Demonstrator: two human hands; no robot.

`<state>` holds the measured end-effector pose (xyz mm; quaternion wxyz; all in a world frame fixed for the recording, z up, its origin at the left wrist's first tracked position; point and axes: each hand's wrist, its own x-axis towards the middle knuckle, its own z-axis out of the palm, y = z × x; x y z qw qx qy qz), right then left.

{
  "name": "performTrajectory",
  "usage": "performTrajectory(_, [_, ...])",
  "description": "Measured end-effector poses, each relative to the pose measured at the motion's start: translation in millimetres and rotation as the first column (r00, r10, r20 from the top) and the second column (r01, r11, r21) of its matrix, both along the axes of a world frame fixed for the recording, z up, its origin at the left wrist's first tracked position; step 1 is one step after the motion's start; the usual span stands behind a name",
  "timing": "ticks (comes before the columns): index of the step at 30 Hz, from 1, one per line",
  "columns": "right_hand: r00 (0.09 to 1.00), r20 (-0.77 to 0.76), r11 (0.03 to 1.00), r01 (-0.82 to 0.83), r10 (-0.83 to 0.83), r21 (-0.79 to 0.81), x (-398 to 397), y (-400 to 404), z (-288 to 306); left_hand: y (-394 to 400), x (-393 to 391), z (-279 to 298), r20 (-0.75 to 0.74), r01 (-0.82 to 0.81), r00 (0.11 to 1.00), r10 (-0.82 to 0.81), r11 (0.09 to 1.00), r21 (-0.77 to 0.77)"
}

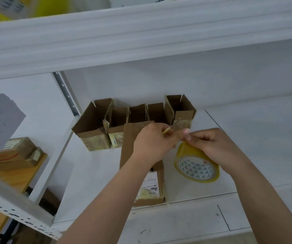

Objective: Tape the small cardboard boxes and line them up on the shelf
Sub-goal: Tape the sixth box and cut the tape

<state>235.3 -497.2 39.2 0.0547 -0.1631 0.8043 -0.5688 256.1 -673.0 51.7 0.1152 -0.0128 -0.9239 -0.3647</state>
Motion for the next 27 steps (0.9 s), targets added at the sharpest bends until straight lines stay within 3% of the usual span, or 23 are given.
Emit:
performTrajectory(7, [0.972, 0.192, 0.991, -0.133, 0.132, -0.011, -1, 10, 2, -3, 2, -1, -0.093, 0.026, 0.995, -0.034, 0.997, -0.078])
performTrajectory(12, [0.954, 0.256, 0.973, -0.103, 0.156, -0.207, -4, 22, 6, -22, 14, -4, -0.084, -0.069, 0.994, 0.07, 0.997, 0.016])
performTrajectory(22, [0.941, 0.252, 0.974, -0.206, 0.224, -0.095, -2, 4, 17, -46, 40, -14, -0.095, -0.201, 0.972, 0.214, 0.971, 0.129])
performTrajectory(27, [0.957, 0.251, 0.987, -0.157, 0.148, 0.018, 0, 20, 17, -95, 68, -21, -0.071, -0.381, 0.909, 0.41, 0.888, 0.257])
